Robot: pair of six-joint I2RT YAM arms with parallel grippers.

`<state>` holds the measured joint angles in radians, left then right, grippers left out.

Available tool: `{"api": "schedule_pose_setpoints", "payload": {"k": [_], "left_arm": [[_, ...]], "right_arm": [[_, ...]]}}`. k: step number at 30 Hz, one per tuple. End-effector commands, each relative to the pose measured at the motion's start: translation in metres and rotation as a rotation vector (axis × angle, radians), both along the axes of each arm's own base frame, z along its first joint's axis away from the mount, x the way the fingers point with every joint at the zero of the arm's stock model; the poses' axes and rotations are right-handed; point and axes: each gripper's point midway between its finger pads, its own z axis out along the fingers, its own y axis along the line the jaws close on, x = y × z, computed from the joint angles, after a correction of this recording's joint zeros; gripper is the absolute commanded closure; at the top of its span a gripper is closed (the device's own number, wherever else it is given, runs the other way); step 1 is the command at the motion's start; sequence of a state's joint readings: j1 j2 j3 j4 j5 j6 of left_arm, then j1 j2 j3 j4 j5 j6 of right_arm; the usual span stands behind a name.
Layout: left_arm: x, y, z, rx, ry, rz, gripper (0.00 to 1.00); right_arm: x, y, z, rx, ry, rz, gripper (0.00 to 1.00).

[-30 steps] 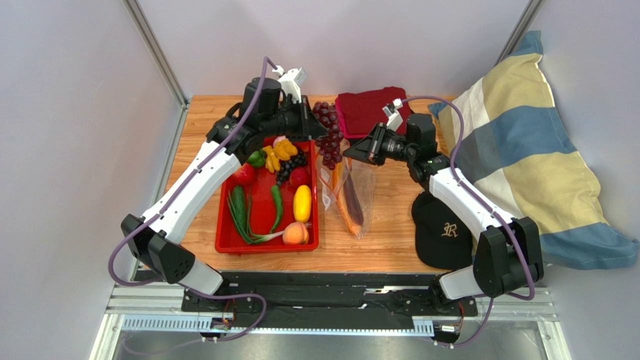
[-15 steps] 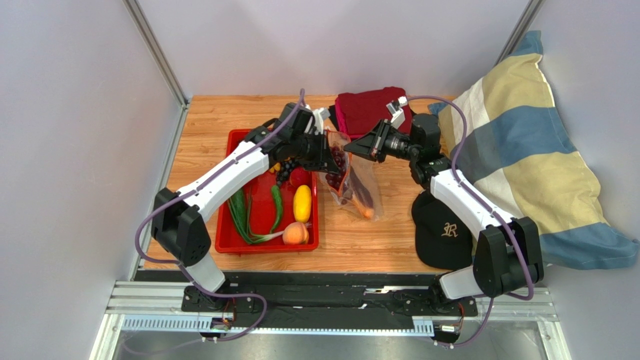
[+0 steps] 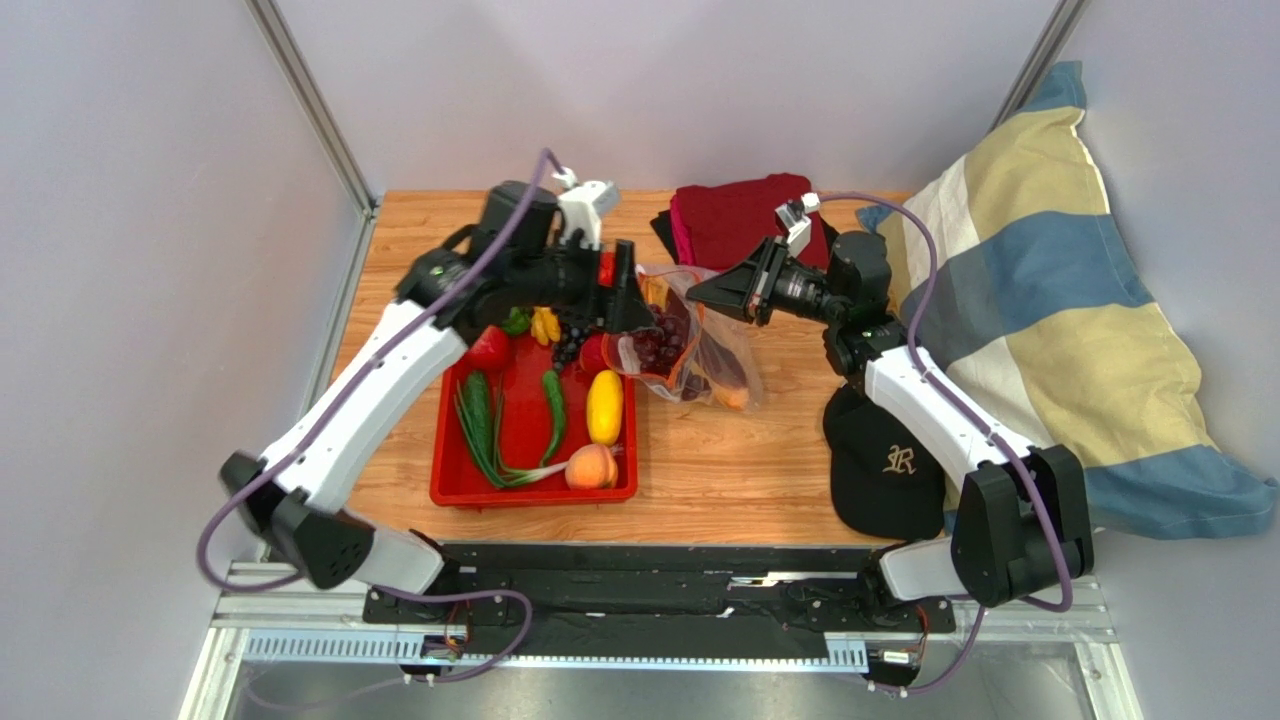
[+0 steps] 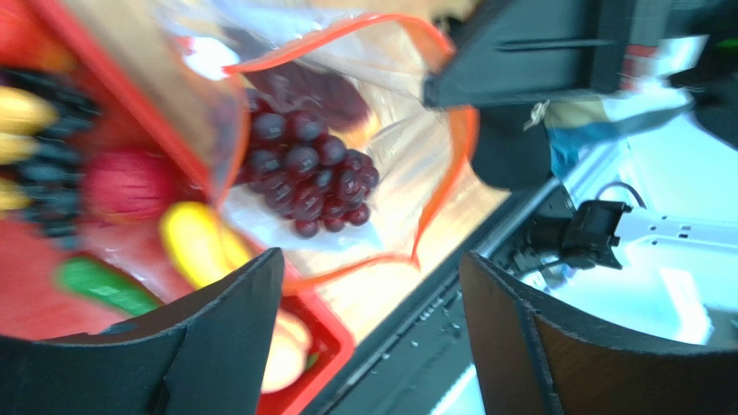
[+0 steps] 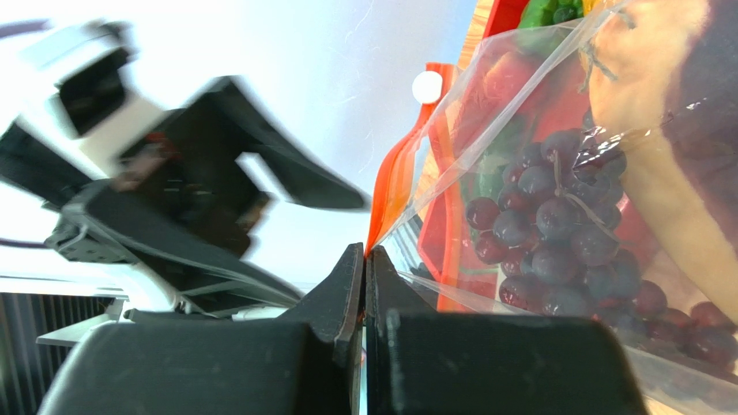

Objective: Place the food in the zip-top bag and seal the zipper
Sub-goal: Place the fake fruit in the zipper food storage bag.

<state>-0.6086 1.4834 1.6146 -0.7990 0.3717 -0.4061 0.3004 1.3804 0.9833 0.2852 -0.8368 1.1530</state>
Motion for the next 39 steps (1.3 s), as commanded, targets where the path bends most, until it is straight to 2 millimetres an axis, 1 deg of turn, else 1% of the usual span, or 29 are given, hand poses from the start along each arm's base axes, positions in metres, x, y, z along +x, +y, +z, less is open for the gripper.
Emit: {"api": "schedule_pose_setpoints", "payload": {"k": [1, 2, 3, 4, 5, 6, 7, 9, 13, 15, 16, 19, 20, 21, 22, 23, 24, 25, 26, 28, 29, 30, 32, 33, 34, 35, 36, 38, 39], "left_arm": [[-0.017, 0.05, 0.036, 0.049, -0.184, 0.048, 0.18], [-0.014, 0.065, 0.018, 0.097, -0.148, 0.094, 0.16], [-0.013, 0.072, 0.009, 0.113, -0.13, 0.109, 0.13], [-0.012, 0.078, 0.001, 0.117, -0.099, 0.138, 0.12], [-0.012, 0.083, -0.016, 0.125, -0.04, 0.153, 0.11], [-0.005, 0.089, -0.027, 0.12, 0.006, 0.185, 0.11], [-0.004, 0.09, -0.037, 0.113, 0.057, 0.206, 0.12], [0.0, 0.083, -0.05, 0.098, 0.106, 0.191, 0.14], [0.006, 0.054, -0.055, -0.023, 0.167, 0.131, 0.17], [0.01, 0.047, -0.06, -0.046, 0.186, 0.118, 0.18], [0.013, 0.043, -0.058, -0.066, 0.181, 0.11, 0.18], [0.02, 0.036, -0.067, -0.089, 0.215, 0.122, 0.25], [0.022, 0.034, -0.071, -0.093, 0.235, 0.128, 0.3], [0.024, 0.032, -0.079, -0.086, 0.263, 0.13, 0.35], [0.023, 0.03, -0.081, -0.095, 0.281, 0.121, 0.42], [0.024, 0.027, -0.087, -0.098, 0.307, 0.113, 0.6], [0.022, 0.025, -0.087, -0.106, 0.318, 0.095, 0.68], [0.018, 0.023, -0.082, -0.12, 0.334, 0.071, 0.74], [0.016, 0.023, -0.079, -0.124, 0.335, 0.061, 0.86], [0.011, 0.026, -0.067, -0.114, 0.312, 0.034, 0.98], [0.009, 0.03, -0.058, -0.11, 0.29, 0.027, 1.0], [0.005, 0.034, -0.048, -0.089, 0.27, 0.011, 1.0], [0.001, 0.041, -0.031, -0.068, 0.225, 0.001, 1.0], [-0.005, 0.044, -0.016, -0.06, 0.217, -0.007, 1.0], [-0.008, 0.046, -0.008, -0.049, 0.186, -0.03, 1.0], [-0.013, 0.048, 0.0, -0.045, 0.177, -0.042, 1.0], [-0.02, 0.05, 0.009, -0.04, 0.18, -0.052, 1.0], [-0.026, 0.053, 0.009, -0.026, 0.19, -0.071, 1.0], [-0.03, 0.055, 0.005, -0.009, 0.212, -0.074, 1.0]], "right_arm": [[-0.005, -0.003, 0.028, 0.068, -0.067, -0.007, 1.0], [-0.004, -0.002, 0.028, 0.075, -0.064, -0.008, 1.0], [-0.002, -0.003, 0.029, 0.081, -0.061, -0.015, 1.0], [-0.002, -0.002, 0.033, 0.086, -0.073, -0.013, 1.0], [-0.002, -0.002, 0.034, 0.087, -0.073, -0.012, 1.0], [-0.003, -0.002, 0.035, 0.087, -0.076, -0.01, 1.0], [-0.003, -0.002, 0.037, 0.09, -0.079, -0.009, 1.0], [-0.004, -0.003, 0.038, 0.088, -0.079, -0.009, 1.0], [-0.006, -0.003, 0.039, 0.083, -0.084, -0.006, 1.0], [-0.007, -0.003, 0.039, 0.079, -0.085, -0.007, 1.0], [-0.007, -0.004, 0.04, 0.08, -0.09, -0.007, 1.0], [-0.007, -0.003, 0.039, 0.08, -0.087, -0.006, 1.0], [-0.006, -0.003, 0.039, 0.081, -0.087, -0.006, 1.0], [-0.006, -0.003, 0.04, 0.085, -0.086, -0.006, 1.0], [-0.005, -0.003, 0.039, 0.085, -0.083, -0.006, 1.0], [-0.005, -0.003, 0.041, 0.086, -0.086, -0.004, 1.0], [-0.005, -0.002, 0.042, 0.085, -0.093, -0.003, 1.0], [-0.005, -0.003, 0.043, 0.081, -0.093, -0.004, 1.0], [-0.006, -0.003, 0.043, 0.078, -0.095, -0.001, 1.0], [-0.005, -0.006, 0.04, 0.065, -0.093, -0.006, 1.0], [-0.004, -0.008, 0.038, 0.058, -0.09, -0.011, 1.0], [-0.005, -0.008, 0.032, 0.044, -0.066, -0.01, 1.0], [-0.005, -0.011, 0.024, -0.003, -0.084, -0.013, 1.0], [-0.006, -0.013, 0.012, -0.045, -0.048, -0.016, 1.0], [-0.005, -0.015, 0.008, -0.097, -0.1, -0.014, 1.0], [-0.004, -0.018, 0.001, -0.135, -0.103, -0.027, 1.0], [-0.008, -0.02, -0.014, -0.18, -0.051, -0.022, 1.0], [-0.011, -0.023, -0.033, -0.215, -0.023, -0.009, 1.0], [-0.013, -0.024, -0.04, -0.224, -0.003, -0.005, 1.0]]}}
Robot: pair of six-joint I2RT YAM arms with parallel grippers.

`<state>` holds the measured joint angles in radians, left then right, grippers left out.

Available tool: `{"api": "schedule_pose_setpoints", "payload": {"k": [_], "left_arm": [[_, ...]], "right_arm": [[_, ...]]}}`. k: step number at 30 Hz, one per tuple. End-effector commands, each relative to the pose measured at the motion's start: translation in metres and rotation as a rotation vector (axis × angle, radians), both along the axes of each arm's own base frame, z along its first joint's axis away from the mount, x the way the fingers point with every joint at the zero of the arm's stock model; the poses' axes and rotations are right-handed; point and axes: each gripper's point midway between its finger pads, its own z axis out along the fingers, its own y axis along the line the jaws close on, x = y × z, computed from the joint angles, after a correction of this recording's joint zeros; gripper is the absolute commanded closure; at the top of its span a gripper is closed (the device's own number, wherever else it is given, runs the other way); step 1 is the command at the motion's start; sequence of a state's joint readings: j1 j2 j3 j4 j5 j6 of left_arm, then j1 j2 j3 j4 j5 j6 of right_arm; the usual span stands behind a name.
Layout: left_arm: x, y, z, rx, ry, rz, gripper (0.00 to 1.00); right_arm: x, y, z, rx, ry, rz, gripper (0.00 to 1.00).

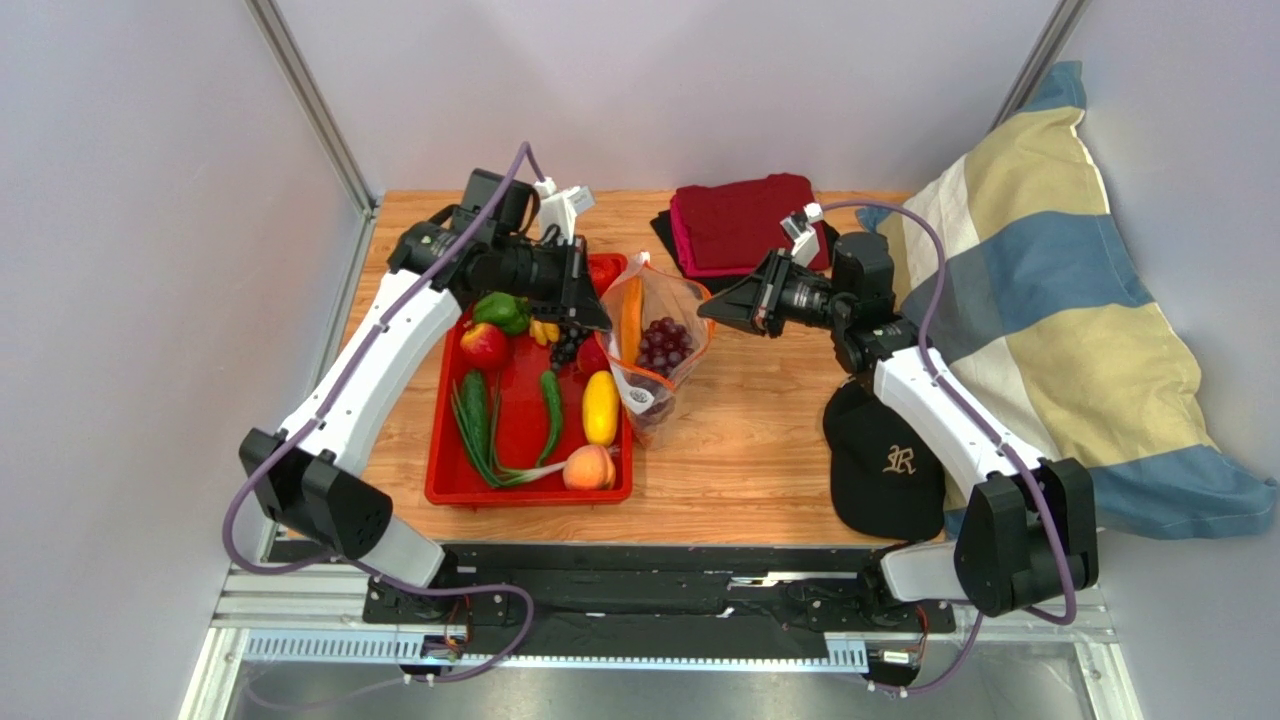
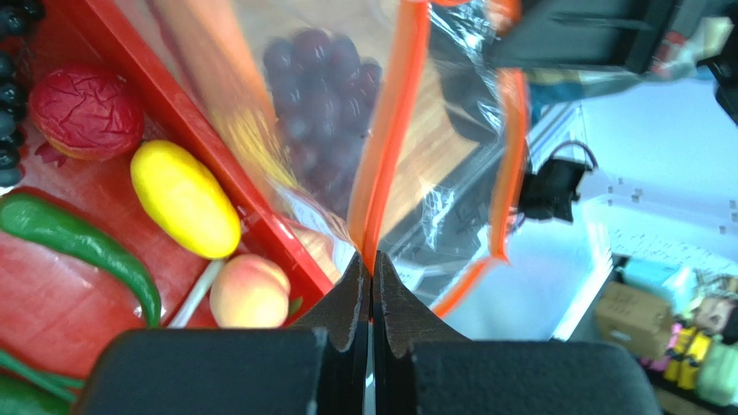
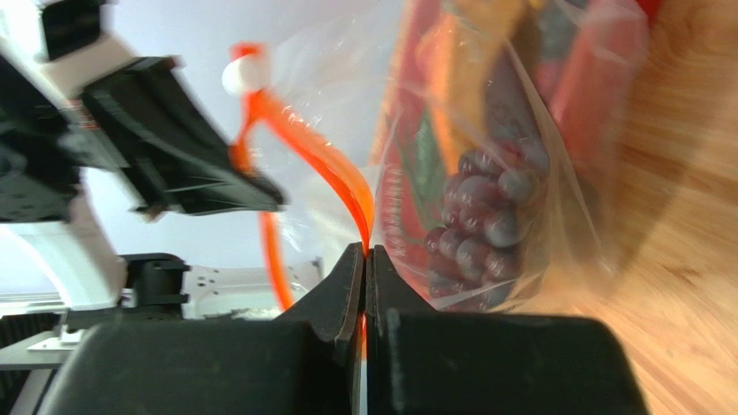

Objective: Place the food in the zip-top bag and seal the zipper
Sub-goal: Adjust the zipper food storage bag at the center of the board.

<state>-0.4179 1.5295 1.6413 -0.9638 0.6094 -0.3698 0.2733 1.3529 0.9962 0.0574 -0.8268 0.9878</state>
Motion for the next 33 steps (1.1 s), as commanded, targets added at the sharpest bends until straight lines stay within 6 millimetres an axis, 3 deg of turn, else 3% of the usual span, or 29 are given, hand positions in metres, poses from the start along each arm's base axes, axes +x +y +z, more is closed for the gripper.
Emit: {"api": "schedule_pose_setpoints", "payload": {"k": [1, 3, 8, 11, 15, 20, 21, 24, 25, 26, 27, 28, 29, 33], "left_arm": [[-0.032, 0.016, 0.014, 0.043, 0.0, -0.072, 1.0], [-0.028, 0.018, 0.002, 0.074, 0.008, -0.089, 1.0], [-0.006, 0.014, -0.016, 0.095, 0.026, -0.085, 1.0], [0.014, 0.009, -0.017, 0.115, -0.004, -0.078, 1.0], [0.038, 0.005, -0.017, 0.144, -0.07, -0.09, 0.88], [0.046, 0.008, -0.02, 0.17, -0.097, -0.096, 0.77], [0.048, 0.011, -0.017, 0.15, -0.109, -0.091, 0.74], [0.048, 0.022, -0.005, 0.074, -0.127, -0.072, 0.52], [0.057, 0.037, -0.003, 0.049, -0.126, -0.024, 0.36], [0.057, 0.046, 0.008, 0.015, -0.154, 0.002, 0.3], [0.063, 0.052, 0.005, 0.003, -0.176, 0.02, 0.12], [0.07, 0.066, 0.005, 0.015, -0.205, 0.054, 0.01], [0.074, 0.075, 0.004, 0.053, -0.248, 0.059, 0.01], [0.094, 0.116, -0.036, 0.282, -0.247, 0.158, 0.02]], "right_arm": [[-0.01, -0.009, -0.016, -0.103, -0.027, 0.019, 1.0], [-0.01, -0.01, -0.02, -0.111, -0.028, 0.015, 1.0], [-0.011, -0.012, -0.003, -0.131, -0.1, 0.023, 1.0], [-0.013, -0.019, -0.004, -0.247, -0.186, 0.027, 1.0], [-0.011, -0.033, -0.014, -0.379, -0.262, 0.014, 1.0], [-0.005, -0.035, -0.032, -0.443, -0.275, 0.044, 1.0], [-0.003, -0.035, -0.036, -0.447, -0.266, 0.049, 1.0], [-0.001, -0.033, -0.035, -0.436, -0.276, 0.052, 1.0], [-0.001, -0.033, -0.035, -0.435, -0.277, 0.053, 1.0], [0.0, -0.032, -0.034, -0.435, -0.28, 0.055, 1.0], [0.001, -0.032, -0.035, -0.437, -0.278, 0.057, 1.0], [0.001, -0.032, -0.035, -0.438, -0.28, 0.057, 1.0], [0.001, -0.032, -0.035, -0.435, -0.277, 0.059, 1.0], [0.002, -0.03, -0.033, -0.42, -0.274, 0.055, 1.0]]}}
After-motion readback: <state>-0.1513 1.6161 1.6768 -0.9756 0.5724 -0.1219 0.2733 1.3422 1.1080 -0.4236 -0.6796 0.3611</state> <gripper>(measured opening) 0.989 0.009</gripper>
